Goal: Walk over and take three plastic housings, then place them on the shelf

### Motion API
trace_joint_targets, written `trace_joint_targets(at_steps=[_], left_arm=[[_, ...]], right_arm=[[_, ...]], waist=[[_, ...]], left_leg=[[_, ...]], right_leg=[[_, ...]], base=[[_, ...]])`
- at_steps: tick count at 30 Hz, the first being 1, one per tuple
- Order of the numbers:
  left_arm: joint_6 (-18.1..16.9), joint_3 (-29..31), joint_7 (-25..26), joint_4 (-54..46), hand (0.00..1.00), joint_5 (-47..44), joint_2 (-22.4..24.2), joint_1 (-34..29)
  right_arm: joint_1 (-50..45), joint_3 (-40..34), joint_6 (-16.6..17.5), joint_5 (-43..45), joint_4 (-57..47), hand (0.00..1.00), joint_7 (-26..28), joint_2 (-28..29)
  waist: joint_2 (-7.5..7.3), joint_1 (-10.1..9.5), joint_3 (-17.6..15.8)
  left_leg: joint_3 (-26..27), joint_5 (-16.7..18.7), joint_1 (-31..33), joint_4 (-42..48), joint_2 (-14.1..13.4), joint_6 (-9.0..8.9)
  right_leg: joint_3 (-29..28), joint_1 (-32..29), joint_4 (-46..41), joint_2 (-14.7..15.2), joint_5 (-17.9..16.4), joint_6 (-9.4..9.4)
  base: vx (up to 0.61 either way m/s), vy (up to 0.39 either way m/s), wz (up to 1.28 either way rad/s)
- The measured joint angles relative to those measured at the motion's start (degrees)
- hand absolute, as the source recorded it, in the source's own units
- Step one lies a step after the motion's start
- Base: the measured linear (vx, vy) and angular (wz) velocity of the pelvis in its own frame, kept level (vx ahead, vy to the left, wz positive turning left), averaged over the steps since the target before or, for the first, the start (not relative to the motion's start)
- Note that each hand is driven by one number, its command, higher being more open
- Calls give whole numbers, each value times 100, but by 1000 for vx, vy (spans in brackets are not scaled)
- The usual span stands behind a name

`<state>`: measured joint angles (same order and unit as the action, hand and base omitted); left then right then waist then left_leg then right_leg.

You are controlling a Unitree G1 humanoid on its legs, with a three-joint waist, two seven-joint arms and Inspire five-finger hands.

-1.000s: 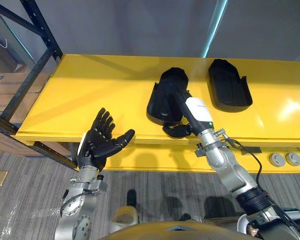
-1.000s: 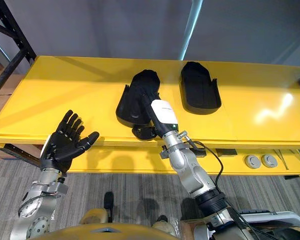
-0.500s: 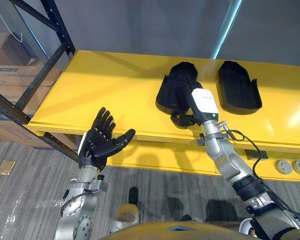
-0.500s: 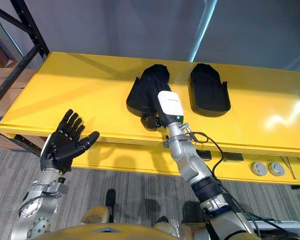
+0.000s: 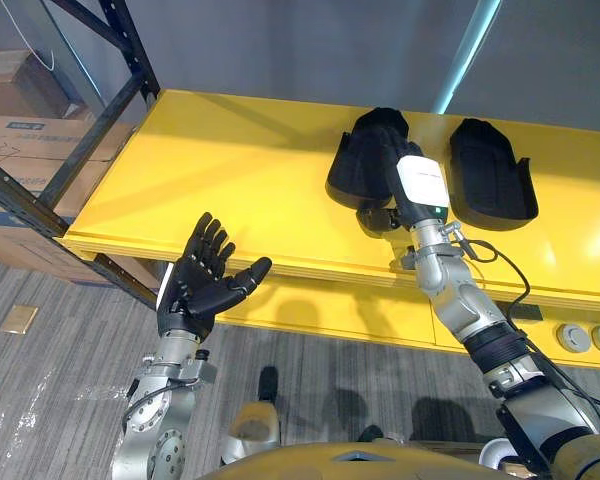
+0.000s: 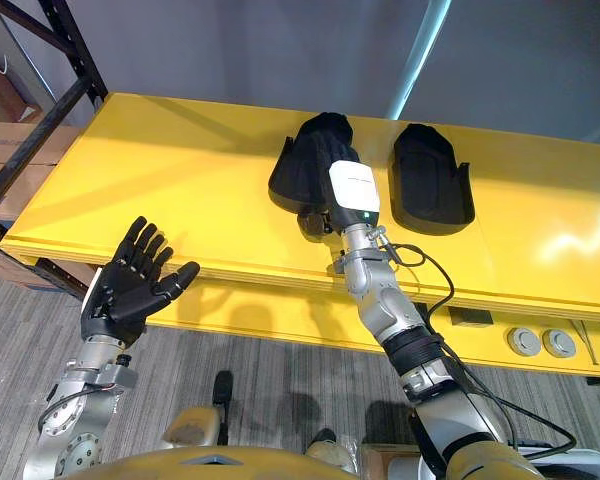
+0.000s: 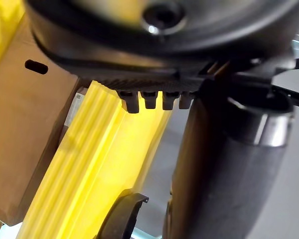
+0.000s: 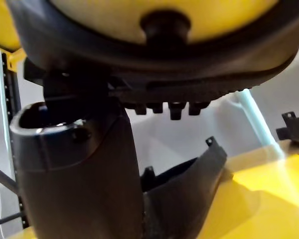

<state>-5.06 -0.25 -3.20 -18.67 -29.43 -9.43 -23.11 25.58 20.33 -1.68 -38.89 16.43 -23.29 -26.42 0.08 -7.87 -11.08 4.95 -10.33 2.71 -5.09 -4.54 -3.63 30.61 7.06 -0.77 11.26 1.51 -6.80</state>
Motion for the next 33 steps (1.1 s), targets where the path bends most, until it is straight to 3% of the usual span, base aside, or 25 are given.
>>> trace_joint_targets(at_steps=[5, 8, 12, 15, 18, 25, 33], left_arm=[[-23, 75, -1, 0, 100, -2, -7, -42], [-36, 182, -14, -1, 100, -41, -7, -152], [-29, 335, -70, -1, 100, -44, -6, -174], [18, 333, -116, -2, 100, -43, -6, -165], [49, 306, -125, -1, 100, -42, -4, -163], [137, 96, -107, 0, 100, -19, 15, -154], [145, -11, -113, 60, 100, -23, 61, -140]], right_arm=[[-443, -567, 522, 376, -1349, 100, 35, -242], [-908, -1087, 1055, 817, -2266, 100, 41, -324], [-968, -1591, 1479, 2161, -2640, 100, 256, -316], [-969, -1758, 1410, 2934, -2583, 100, 501, -258], [-938, -1796, 1124, 3680, -2316, 100, 833, -167], [28, -1805, 374, 4889, 45, 100, 1214, 137], [1324, -1783, 308, 5382, 1424, 100, 1275, 27]], waist=[[-6, 33, -9], [-27, 54, -11], [-37, 172, -6], [-38, 199, -4], [-49, 189, 30], [-33, 51, 60], [80, -48, 54]], left_leg=[[87, 17, -47, 3, -11, 10], [179, 75, -135, 0, -4, -16], [269, 79, -187, -2, -10, -16], [320, 85, -217, -2, -13, -13], [332, 83, -230, -2, -15, -11], [256, 65, -268, -1, 0, -8], [3, 20, -221, -1, 41, -4]], right_leg=[[-88, -6, 7, 0, 23, -34], [-126, 17, 5, 10, 14, -32], [-225, 17, 5, 5, 0, -34], [-277, 15, 7, 11, 0, -47], [-291, 17, 7, 10, 12, -35], [-245, 103, 6, 10, 52, -61], [-36, 203, 5, 11, 45, -58]], base=[[5, -9, -8], [1, -7, -18], [-18, -7, -11], [-23, -4, -12], [-8, -3, -2], [-5, -9, 4], [-8, -11, 14]])
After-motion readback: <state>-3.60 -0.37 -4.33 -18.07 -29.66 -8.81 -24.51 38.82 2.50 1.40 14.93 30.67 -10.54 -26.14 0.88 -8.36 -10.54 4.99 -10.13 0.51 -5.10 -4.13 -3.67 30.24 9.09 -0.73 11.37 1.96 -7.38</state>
